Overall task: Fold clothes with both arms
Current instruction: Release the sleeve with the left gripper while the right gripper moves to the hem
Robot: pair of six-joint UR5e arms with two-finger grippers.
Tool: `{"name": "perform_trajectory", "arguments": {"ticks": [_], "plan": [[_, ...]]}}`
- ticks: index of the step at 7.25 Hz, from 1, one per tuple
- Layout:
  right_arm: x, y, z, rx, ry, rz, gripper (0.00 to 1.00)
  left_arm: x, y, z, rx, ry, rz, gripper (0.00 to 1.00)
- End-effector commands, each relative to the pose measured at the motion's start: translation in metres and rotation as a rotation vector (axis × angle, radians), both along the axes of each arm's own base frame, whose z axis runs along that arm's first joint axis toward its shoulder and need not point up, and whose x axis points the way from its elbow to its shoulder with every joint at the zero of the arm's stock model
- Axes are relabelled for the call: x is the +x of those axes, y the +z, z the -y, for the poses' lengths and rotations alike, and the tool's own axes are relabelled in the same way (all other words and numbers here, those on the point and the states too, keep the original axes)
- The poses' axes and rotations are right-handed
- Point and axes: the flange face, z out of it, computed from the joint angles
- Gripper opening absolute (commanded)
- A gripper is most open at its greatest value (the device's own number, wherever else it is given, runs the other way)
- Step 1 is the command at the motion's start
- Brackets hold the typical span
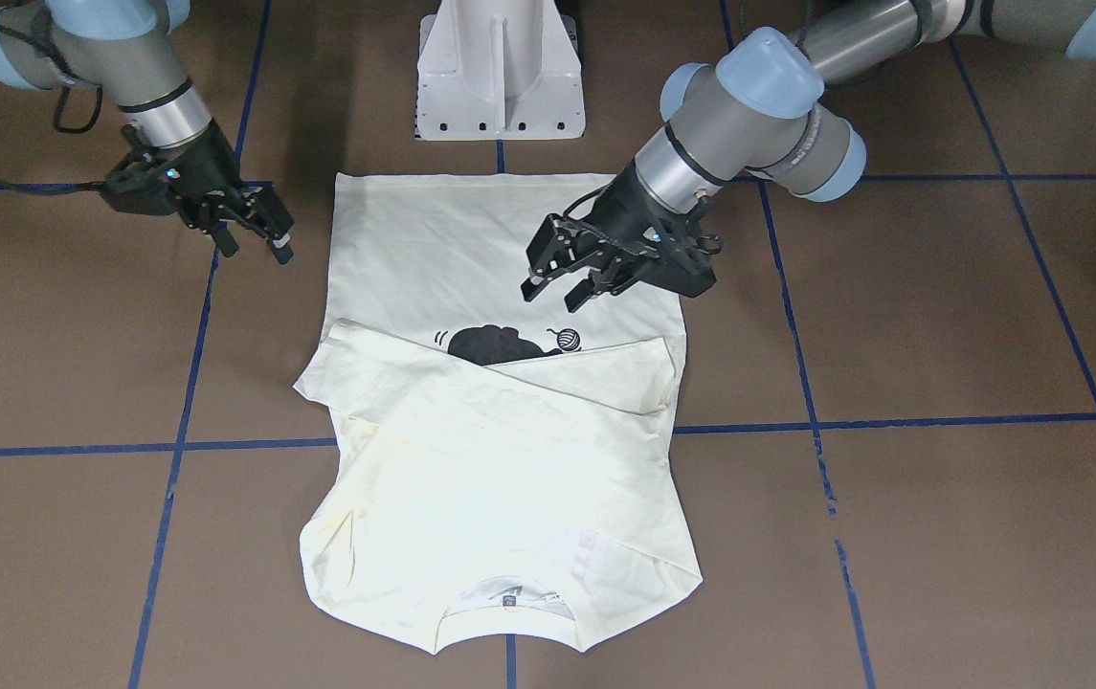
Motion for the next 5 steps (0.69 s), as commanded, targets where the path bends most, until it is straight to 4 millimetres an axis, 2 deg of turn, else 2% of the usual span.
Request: {"name": "perform_trajectory", "arguments": {"ticks": [1, 2, 4, 5], "plan": [[-0.045, -0.039, -0.058, -0.044, 0.053, -0.070, 0.86, -0.010, 0.025, -0.002, -0.008, -0.009, 0.030, 0.67], [-0.056, -0.039, -0.077, -0.055, 0.059, -0.067, 0.85, -0.014, 0.032, 0.000, -0.012, -0.010, 0.037, 0.71], [-0.068, -0.029, -0.100, -0.103, 0.059, -0.126, 0.81, -0.014, 0.036, 0.002, -0.020, -0.013, 0.042, 0.72], [-0.078, -0.032, -0.113, -0.097, 0.054, -0.127, 0.81, -0.012, 0.036, 0.001, -0.027, -0.013, 0.041, 0.73]]}}
